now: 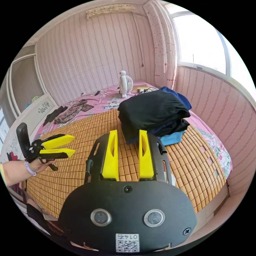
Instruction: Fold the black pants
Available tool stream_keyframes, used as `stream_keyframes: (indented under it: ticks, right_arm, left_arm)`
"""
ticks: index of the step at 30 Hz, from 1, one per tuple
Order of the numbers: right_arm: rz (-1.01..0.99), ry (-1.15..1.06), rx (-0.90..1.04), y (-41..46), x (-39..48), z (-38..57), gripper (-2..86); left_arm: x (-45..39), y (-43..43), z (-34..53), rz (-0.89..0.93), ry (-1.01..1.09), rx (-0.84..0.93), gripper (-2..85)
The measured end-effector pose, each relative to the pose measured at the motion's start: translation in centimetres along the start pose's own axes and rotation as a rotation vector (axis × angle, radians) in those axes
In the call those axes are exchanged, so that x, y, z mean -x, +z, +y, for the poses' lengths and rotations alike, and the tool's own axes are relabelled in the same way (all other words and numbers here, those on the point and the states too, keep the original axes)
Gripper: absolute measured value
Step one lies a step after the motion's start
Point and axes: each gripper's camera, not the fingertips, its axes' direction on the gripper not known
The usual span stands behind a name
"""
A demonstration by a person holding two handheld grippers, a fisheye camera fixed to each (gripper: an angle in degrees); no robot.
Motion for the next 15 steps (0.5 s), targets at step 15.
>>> stream_keyframes:
  ticks: [15]
  right_arm:
    - [-0.361,-0.03,-0.14,-8.2,-0.8,0.9,1.7]
  left_arm:
    - [-1.7,7.1,-7.5,-0.029,-0.126,0.06,-0.5]
